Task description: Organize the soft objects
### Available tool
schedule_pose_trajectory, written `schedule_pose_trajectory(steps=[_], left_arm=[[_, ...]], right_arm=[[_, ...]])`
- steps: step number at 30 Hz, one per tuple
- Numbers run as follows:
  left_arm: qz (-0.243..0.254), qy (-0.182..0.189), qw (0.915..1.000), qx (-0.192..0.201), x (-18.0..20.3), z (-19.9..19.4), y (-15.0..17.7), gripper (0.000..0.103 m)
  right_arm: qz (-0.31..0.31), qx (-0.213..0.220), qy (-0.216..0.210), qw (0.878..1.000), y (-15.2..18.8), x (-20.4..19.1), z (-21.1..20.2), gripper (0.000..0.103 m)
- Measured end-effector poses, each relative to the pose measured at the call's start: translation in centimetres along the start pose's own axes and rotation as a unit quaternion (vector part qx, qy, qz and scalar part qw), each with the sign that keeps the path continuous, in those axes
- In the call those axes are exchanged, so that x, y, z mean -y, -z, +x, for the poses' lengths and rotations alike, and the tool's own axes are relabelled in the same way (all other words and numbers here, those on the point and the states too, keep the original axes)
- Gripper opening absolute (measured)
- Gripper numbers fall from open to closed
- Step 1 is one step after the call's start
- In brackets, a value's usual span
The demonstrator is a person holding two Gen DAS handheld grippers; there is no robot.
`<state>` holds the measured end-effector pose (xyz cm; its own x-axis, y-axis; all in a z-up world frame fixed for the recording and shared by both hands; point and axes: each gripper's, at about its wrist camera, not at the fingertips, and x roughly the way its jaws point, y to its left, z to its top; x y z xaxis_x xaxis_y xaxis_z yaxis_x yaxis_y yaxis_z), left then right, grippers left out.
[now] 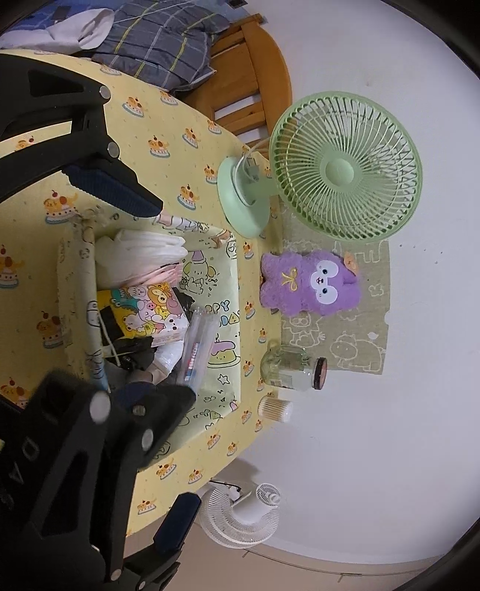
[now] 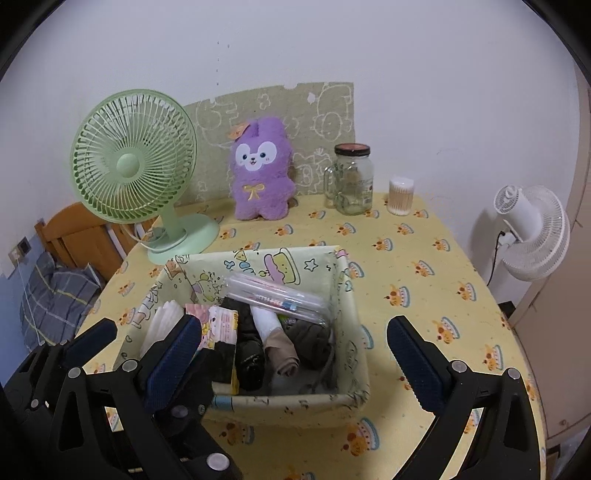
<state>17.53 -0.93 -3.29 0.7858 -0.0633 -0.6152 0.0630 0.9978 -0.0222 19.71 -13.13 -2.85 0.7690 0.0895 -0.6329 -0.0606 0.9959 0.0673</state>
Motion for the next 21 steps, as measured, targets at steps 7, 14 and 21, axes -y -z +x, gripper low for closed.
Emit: schedule_pose_trajectory(steps=[7,14,21], left_arm=[[-0.005,-0.012,0.9997,0.021,-0.3,-3.0,0.3,0.093],[-0.012,-0.024,0.9987,0.042,-0.9,-6.0,0.8,0.093],[-0.011,-0.028,0.9975,0.064,-1.0,-8.9,1.4,0.095]], right_arm=[[0.005,0.024,0.006,1.0,0.5,0.9,-3.3,0.102],[-0.001,0.048,0.011,0.999,0.8,1.4,-6.3,0.102],[0.003,0.071,0.008,0.997,1.6,1.6,-9.5,0.102]])
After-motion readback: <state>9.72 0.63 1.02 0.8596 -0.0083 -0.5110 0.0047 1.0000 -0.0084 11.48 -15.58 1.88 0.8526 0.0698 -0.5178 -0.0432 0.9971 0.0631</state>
